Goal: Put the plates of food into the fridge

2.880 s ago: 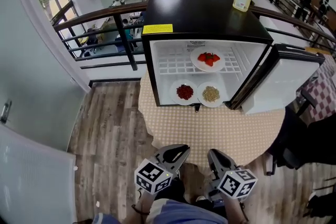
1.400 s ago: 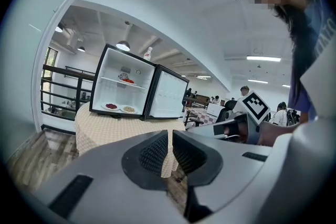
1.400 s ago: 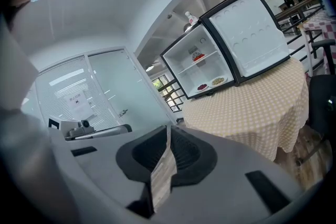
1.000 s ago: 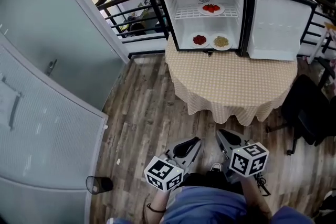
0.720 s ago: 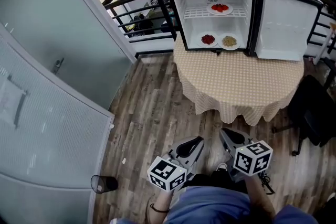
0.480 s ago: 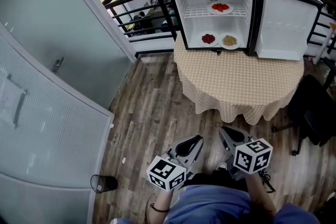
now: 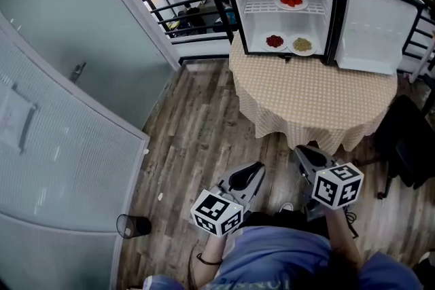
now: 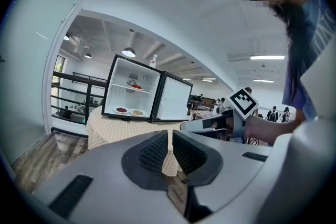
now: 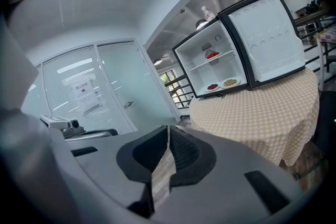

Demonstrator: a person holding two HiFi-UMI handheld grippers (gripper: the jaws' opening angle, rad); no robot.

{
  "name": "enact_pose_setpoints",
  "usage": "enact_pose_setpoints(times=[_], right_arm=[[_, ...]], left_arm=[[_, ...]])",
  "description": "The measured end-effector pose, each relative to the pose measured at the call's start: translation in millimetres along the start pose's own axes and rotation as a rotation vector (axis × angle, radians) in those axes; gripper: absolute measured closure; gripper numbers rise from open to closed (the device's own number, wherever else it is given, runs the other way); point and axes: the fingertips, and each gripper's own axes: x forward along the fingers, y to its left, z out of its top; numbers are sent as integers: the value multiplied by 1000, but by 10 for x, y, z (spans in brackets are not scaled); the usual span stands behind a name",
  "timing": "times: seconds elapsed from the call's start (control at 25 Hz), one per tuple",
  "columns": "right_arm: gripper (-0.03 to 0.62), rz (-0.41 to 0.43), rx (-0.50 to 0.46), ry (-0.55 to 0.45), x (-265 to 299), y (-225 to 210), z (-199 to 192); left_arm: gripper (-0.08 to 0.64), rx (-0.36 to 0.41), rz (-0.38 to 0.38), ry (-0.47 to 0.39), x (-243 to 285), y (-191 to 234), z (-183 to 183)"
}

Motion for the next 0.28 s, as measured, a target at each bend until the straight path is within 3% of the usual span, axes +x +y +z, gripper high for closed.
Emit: enact_pose_setpoints(times=[0.28], right_arm=[[566,-70,32,-65,-197,-375,191]], left_arm=[[525,0,14,12,52,11,-59]])
